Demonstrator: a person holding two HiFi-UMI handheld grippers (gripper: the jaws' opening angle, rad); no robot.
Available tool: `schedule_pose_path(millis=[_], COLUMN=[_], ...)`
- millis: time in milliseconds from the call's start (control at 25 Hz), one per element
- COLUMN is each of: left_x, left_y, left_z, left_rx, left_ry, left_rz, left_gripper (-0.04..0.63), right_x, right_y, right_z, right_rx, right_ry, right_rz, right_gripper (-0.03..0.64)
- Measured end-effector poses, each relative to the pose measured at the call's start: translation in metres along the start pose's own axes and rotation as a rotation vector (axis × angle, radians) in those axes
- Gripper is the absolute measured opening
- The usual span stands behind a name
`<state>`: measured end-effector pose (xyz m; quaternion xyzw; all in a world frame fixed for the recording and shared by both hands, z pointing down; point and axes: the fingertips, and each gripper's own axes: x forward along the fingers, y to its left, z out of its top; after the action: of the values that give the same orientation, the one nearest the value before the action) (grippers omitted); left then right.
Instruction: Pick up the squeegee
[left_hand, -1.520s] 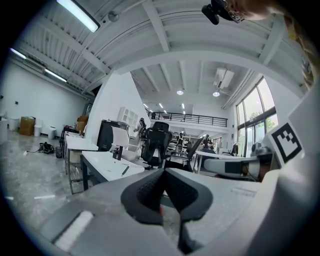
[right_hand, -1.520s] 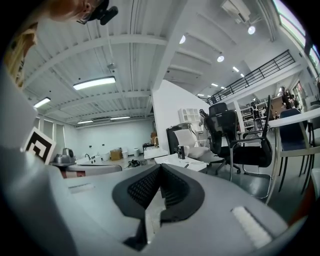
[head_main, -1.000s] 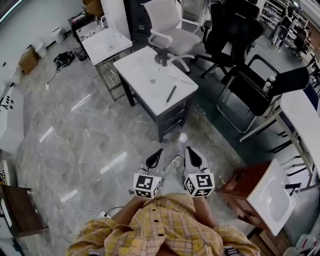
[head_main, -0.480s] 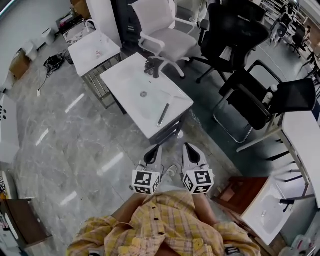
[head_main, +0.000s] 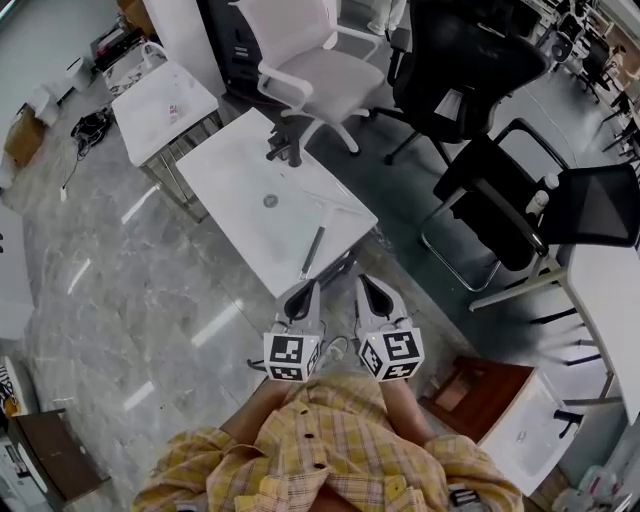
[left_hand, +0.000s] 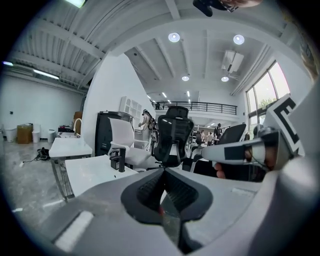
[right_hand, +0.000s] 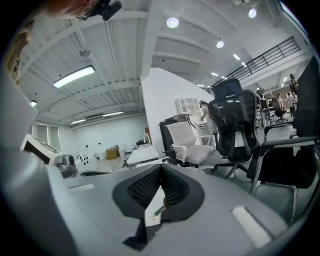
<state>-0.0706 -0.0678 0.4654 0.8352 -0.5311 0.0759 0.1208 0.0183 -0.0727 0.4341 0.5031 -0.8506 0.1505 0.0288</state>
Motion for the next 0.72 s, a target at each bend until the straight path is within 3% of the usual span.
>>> schedule_pose_path(millis=[400,720], left_x=[0.042,0.091], left_y=[0.022,0.053], left_z=[-0.007,-0.017], left_rx=[-0.017,-0.001], left_ry=[0.058,0.152], left_rz=[0.013,-0.007], left_gripper=[0.000,0.000], right_x=[0.030,0.063], right_y=[-0.018,-0.029], right_z=[-0.012,-0.023], right_rx=[0.009,0.054], right_ry=[0.040,0.080], right_rz=[-0.032,-0.090], right_gripper=[-0.002,-0.002])
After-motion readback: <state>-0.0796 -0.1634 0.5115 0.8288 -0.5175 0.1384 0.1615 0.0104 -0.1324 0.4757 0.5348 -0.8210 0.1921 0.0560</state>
